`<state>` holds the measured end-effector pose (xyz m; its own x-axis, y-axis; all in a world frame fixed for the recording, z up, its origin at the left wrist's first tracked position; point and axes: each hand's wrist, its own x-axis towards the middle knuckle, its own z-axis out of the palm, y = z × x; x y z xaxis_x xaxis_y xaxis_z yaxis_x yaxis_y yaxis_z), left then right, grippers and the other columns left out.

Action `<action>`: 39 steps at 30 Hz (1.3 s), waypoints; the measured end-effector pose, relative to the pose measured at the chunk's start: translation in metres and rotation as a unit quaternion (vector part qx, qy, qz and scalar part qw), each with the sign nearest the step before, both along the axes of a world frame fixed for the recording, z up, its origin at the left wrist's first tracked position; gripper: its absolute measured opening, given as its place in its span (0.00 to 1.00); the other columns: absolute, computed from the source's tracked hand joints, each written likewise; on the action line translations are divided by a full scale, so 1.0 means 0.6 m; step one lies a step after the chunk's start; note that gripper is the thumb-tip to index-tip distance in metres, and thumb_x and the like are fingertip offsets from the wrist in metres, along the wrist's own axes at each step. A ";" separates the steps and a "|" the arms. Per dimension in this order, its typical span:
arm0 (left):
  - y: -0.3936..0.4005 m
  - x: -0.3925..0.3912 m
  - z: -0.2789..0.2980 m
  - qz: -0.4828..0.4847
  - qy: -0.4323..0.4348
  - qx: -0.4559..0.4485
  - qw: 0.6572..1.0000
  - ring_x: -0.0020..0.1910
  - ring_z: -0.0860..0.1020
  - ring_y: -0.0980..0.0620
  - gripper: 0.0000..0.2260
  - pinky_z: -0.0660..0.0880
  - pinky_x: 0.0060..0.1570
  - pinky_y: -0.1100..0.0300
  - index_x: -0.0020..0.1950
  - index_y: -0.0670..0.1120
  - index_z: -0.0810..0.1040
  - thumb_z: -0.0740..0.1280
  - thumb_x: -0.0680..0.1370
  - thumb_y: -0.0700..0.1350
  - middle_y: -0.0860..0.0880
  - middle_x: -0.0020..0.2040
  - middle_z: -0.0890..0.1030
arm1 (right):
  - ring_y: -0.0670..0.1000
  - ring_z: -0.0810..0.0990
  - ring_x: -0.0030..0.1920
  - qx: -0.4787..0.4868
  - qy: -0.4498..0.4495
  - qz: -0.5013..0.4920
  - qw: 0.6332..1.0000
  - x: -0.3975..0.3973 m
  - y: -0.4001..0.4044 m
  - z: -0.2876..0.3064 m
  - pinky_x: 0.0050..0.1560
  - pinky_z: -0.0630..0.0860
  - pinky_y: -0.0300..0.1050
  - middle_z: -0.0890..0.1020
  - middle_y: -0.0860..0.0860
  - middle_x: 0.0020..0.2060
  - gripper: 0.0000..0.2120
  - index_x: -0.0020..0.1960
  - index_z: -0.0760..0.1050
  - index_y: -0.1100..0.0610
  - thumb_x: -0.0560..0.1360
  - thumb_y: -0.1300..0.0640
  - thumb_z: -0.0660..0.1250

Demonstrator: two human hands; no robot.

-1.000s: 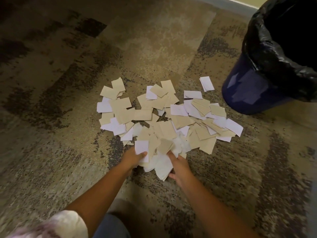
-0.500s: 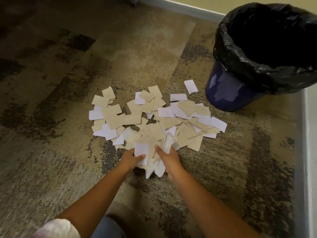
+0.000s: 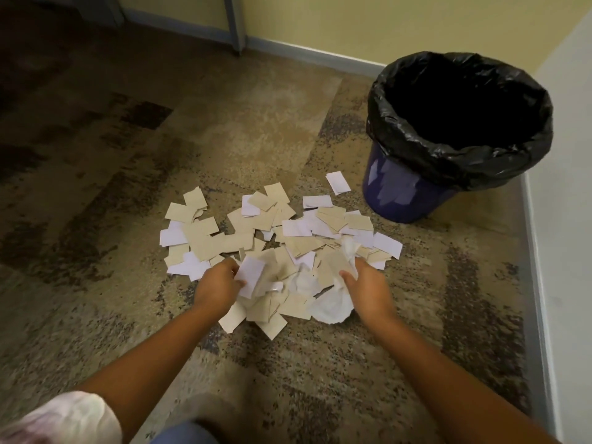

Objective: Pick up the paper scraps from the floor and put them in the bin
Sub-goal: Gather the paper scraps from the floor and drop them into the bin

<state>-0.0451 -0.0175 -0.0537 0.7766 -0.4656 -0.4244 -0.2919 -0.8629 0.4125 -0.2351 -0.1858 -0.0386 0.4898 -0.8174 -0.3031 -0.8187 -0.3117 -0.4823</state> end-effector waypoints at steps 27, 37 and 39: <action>-0.335 -0.016 0.255 0.118 0.344 -0.283 0.887 0.35 0.80 0.48 0.05 0.80 0.28 0.60 0.43 0.42 0.72 0.68 0.75 0.35 0.42 0.44 0.79 | 0.50 0.80 0.49 -0.041 -0.416 -0.288 0.862 0.013 -0.309 0.258 0.48 0.75 0.43 0.80 0.49 0.47 0.13 0.57 0.78 0.59 0.76 0.52 0.67; -0.388 0.032 0.270 0.137 0.317 -0.305 0.888 0.32 0.78 0.48 0.06 0.76 0.20 0.66 0.44 0.42 0.71 0.67 0.76 0.34 0.41 0.41 0.78 | 0.53 0.81 0.57 0.315 -0.612 -0.235 0.686 0.012 -0.302 0.246 0.49 0.81 0.41 0.80 0.59 0.59 0.31 0.67 0.68 0.62 0.79 0.39 0.48; -0.399 0.029 0.270 0.151 0.320 -0.304 0.884 0.31 0.77 0.49 0.06 0.74 0.19 0.67 0.50 0.40 0.71 0.67 0.76 0.35 0.42 0.40 0.77 | 0.51 0.84 0.51 0.329 -0.602 -0.223 0.692 -0.007 -0.256 0.206 0.42 0.81 0.39 0.85 0.55 0.50 0.28 0.59 0.74 0.57 0.79 0.39 0.46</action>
<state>-0.0275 -0.2569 0.1081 0.5956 -0.5719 -0.5641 0.3754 -0.4227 0.8249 -0.2392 -0.3392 0.0850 0.4545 -0.8477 -0.2735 0.3575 0.4549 -0.8156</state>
